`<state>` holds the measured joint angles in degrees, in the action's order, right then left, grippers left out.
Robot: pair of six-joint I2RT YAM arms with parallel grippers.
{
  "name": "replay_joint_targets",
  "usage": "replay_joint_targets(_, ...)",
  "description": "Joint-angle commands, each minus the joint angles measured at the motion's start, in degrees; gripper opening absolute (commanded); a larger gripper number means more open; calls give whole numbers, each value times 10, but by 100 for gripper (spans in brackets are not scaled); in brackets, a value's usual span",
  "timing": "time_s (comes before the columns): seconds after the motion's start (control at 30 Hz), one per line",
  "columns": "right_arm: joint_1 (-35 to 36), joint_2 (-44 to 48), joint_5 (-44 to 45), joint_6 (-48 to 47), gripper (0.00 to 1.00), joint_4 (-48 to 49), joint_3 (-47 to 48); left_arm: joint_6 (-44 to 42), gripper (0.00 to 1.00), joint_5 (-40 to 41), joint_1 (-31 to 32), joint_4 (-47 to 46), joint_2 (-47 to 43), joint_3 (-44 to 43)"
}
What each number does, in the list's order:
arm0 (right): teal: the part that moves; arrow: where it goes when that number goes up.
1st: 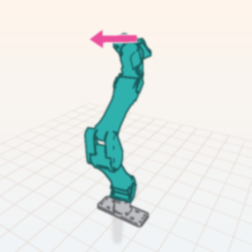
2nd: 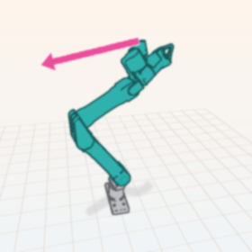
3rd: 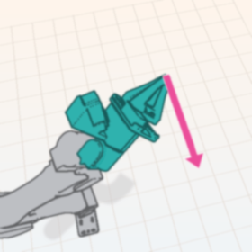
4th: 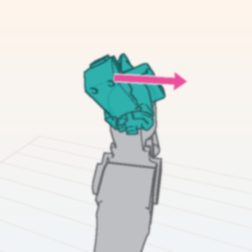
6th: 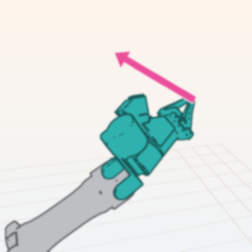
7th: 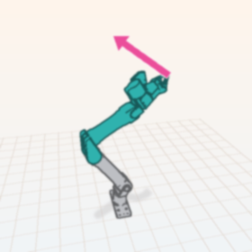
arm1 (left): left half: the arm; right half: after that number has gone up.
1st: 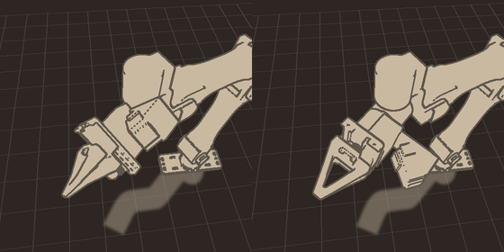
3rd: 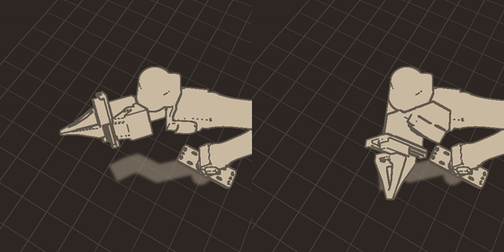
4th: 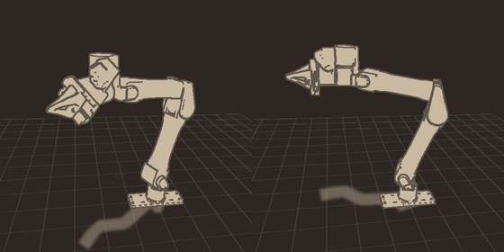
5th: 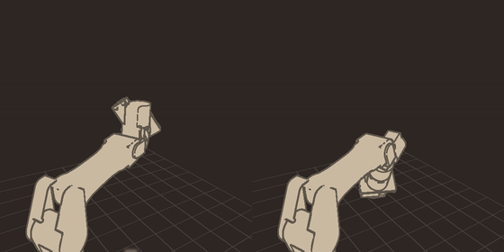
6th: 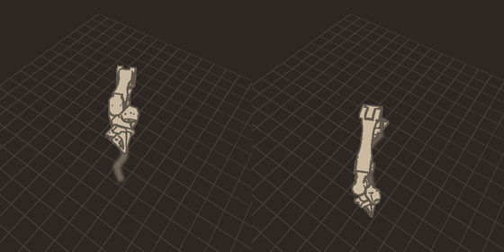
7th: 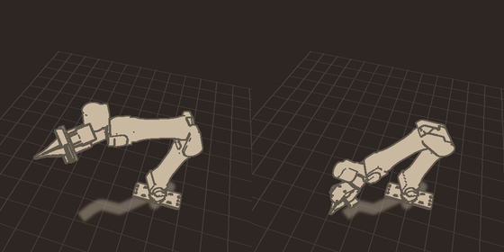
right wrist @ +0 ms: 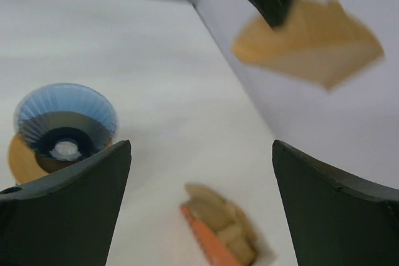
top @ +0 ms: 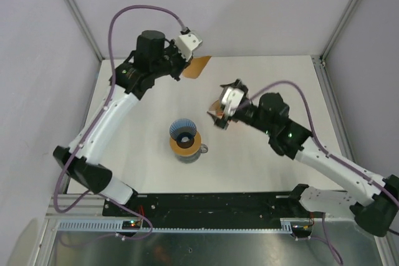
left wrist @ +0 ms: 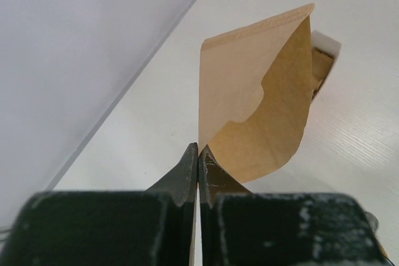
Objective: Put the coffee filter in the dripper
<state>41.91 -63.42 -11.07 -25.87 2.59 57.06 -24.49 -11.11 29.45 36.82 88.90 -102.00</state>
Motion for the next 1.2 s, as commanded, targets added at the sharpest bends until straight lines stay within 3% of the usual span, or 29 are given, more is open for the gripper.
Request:
replay_joint_targets(0.0, 135, 29, 89, -306, 100, -6, 19, -14, 0, -5, 12, 60, -48, 5)
replay_joint_targets(0.13, 255, -2, 211, -499, 99, -14, 26, -27, 0, 33, 44, 101, -69, 5)
replay_joint_targets(0.33, 315, -66, 360, -637, 99, -39, 59, -32, 0, 62, 85, 154, -89, 14)
replay_joint_targets(0.8, 327, -135, 492, -684, 99, -124, 101, -35, 0, 84, 132, 195, -102, 32)
replay_joint_targets(1.17, 299, -151, 512, -672, 67, -142, 102, -32, 0, 81, 136, 205, -108, 28)
